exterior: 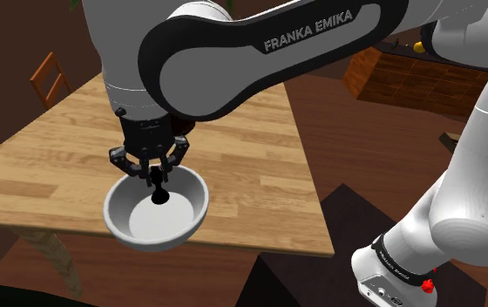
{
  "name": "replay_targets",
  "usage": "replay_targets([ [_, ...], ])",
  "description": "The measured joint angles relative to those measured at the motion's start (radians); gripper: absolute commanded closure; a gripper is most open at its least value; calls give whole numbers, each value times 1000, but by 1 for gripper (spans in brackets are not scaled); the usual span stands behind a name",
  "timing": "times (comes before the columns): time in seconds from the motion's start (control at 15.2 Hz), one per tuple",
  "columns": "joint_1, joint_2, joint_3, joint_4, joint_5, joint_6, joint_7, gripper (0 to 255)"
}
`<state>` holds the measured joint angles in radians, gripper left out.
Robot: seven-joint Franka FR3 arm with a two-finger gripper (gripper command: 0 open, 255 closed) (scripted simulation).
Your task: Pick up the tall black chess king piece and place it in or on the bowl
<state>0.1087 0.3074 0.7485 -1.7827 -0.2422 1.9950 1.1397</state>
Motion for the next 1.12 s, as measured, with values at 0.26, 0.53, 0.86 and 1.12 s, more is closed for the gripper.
replay_targets([
  [0.26,0,0,0,0,0,0,0,0],
  [0.53,1,-9,5,37,10,-42,-6,0],
  [0.86,-4,-35,14,84,32,-108,-21,0],
  [1.12,-4,-35,14,89,32,-113,-21,0],
])
